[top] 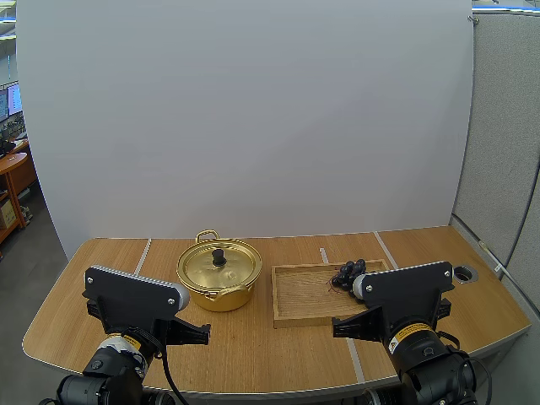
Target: Open the pot, put the grape inside, and close it
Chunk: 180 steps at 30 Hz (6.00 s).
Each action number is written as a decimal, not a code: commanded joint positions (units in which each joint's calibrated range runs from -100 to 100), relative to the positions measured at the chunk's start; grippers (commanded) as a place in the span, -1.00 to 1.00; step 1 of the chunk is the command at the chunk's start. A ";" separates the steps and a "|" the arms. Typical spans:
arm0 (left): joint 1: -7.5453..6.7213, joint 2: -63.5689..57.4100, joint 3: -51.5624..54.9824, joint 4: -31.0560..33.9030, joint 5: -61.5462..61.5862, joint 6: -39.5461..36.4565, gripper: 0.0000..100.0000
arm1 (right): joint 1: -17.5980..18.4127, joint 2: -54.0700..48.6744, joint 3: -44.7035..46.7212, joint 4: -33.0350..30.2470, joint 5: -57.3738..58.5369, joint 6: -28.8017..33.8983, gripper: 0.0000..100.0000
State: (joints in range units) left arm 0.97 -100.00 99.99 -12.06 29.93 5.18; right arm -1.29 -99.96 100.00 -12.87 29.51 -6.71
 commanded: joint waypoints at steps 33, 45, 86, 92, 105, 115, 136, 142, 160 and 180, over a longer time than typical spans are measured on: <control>0.11 0.00 0.01 -0.87 -0.58 -0.14 -1.00 | -0.23 -0.04 0.00 4.44 -3.10 -0.03 -1.00; 0.11 0.00 -6.93 -0.87 -0.58 -0.14 -1.00 | -0.23 -0.04 -3.46 4.41 -4.37 -0.03 -1.00; 0.11 4.98 -49.95 0.78 30.37 -0.14 -1.00 | -0.23 2.82 -52.40 4.08 34.42 -2.64 -1.00; 0.11 13.42 -53.13 0.20 30.58 -0.14 -1.00 | -0.23 9.87 -55.04 4.08 41.63 -2.64 -1.00; 0.11 33.64 -57.56 -1.22 30.42 0.08 -1.00 | -0.23 23.46 -55.15 4.24 41.63 -2.64 -1.00; 0.11 48.98 -57.56 -6.51 30.42 5.81 -1.00 | -0.23 33.92 -55.15 4.24 41.67 -2.64 -1.00; 0.11 59.32 -57.56 -6.97 31.20 6.54 1.00 | -0.23 37.65 -55.15 4.02 41.67 6.56 -1.00; 0.11 59.32 -57.56 -6.97 31.73 7.17 1.00 | -0.23 37.65 -55.15 4.02 41.83 6.36 -1.00; 0.11 59.44 -57.56 -6.00 34.34 7.24 1.00 | -0.23 37.65 -55.15 1.28 45.38 0.93 -0.58; 0.11 59.32 -57.56 -3.88 40.31 8.32 1.00 | -0.23 37.65 -55.15 4.36 46.54 -6.03 1.00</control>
State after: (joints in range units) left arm 0.97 -40.73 42.91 -16.30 70.02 12.62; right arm -1.29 -62.31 45.57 -8.62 76.28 -12.55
